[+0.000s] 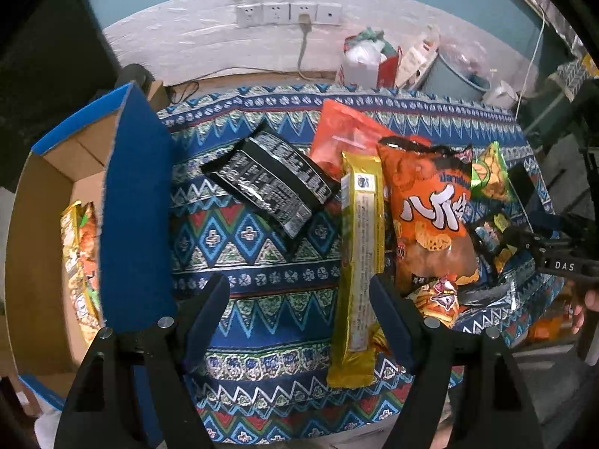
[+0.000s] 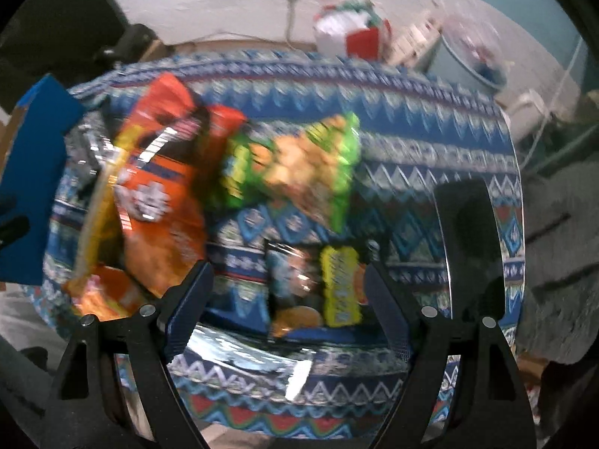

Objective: Organize snacks
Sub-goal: 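Grasp a yellow biscuit pack with left tool while right tool grasps black snack bag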

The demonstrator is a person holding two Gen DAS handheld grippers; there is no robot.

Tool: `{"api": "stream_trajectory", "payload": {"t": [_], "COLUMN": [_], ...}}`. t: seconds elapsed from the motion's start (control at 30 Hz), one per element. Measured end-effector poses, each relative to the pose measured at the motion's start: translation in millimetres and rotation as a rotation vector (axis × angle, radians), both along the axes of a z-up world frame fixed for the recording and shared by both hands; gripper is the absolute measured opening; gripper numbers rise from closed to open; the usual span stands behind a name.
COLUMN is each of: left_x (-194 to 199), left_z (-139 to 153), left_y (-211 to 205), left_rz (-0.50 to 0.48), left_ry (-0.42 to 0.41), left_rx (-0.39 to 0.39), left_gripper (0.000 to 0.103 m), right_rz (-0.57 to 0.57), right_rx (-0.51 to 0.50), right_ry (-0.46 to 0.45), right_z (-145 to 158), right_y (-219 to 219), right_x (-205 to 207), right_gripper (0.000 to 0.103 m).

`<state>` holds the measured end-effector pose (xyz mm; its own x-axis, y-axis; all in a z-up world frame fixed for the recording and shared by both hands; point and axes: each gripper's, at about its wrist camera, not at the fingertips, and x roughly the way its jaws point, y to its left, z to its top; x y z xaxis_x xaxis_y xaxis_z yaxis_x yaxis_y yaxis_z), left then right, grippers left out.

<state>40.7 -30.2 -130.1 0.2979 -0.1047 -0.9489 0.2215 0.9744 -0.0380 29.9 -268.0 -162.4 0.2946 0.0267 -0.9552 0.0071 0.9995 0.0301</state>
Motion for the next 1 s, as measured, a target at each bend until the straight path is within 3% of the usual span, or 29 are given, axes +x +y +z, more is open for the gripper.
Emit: {"api": "stream_trajectory", "payload": {"t": [0.37, 0.67, 0.83, 0.9, 1.0], "left_x": [9, 20, 25, 27, 31], "left_z": [-29, -40, -49, -54, -60], "left_y": [-15, -29, -35, -39, -45], "left_rz": [-0.016, -0.035, -0.044, -0.046, -0.048], "left_ry": [0.083, 0.106, 0.123, 0.134, 0.142], "left_rx": [-0.005, -0.017, -0.017, -0.016, -0.018], "left_gripper": [0.078, 0.078, 0.078, 0.078, 0.078], "right_rz": [-0.012, 0.001, -0.028, -0.056, -0.054], "right_rx": [-0.029, -0.060, -0.035, 0.017, -0.007], "right_ry": [0.101, 0.116, 0.127, 0.145, 0.140], "right_z": [-44, -66, -75, -85, -88], "right_y": [-14, -10, -16, -29, -28], "right_x": [2, 7, 11, 16, 16], "right_gripper": [0.082, 0.086, 0.089, 0.090, 0.090]}}
